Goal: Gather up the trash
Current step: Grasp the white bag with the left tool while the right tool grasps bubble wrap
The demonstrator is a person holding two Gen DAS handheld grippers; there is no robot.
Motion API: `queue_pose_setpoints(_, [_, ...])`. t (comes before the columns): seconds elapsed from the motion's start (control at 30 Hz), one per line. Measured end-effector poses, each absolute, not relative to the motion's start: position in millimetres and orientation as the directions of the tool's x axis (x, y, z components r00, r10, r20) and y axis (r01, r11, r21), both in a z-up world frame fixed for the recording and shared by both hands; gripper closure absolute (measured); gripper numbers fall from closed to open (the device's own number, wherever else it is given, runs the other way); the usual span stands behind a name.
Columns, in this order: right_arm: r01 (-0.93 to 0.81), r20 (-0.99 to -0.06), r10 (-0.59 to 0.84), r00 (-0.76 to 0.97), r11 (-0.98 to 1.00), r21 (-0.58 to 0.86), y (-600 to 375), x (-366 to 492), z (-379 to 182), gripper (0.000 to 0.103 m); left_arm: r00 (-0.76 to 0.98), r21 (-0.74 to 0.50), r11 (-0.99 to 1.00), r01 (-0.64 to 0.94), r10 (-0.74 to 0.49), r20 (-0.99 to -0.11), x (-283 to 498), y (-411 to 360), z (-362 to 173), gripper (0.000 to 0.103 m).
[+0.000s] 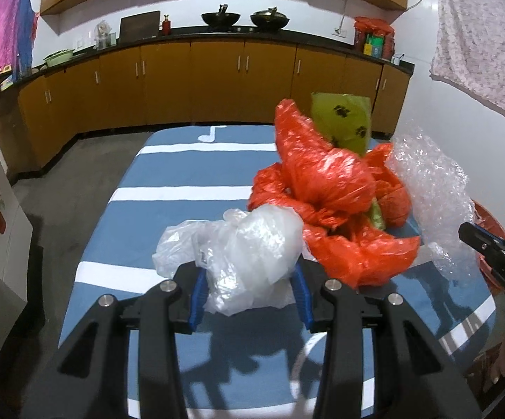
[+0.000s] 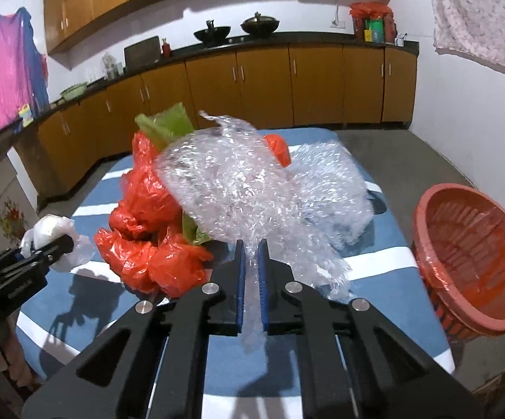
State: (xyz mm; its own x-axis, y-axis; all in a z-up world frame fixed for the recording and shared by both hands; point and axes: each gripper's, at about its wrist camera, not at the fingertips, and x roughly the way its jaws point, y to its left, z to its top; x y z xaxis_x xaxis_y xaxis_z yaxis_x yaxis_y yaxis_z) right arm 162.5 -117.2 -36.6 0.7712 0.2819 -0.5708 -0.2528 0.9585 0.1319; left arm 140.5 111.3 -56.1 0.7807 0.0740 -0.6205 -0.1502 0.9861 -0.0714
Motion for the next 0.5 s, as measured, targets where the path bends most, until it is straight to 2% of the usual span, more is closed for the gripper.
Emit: queue_pose_setpoints(0.5, [-0.149,-0.477,0.192,0.858,0.981,0.127,-178.1,138.4,-8.3,0.097,0.822,-0.071,0.997,-0.011,-0.032,-0.569,152.2,50.0,-24.3,0.062])
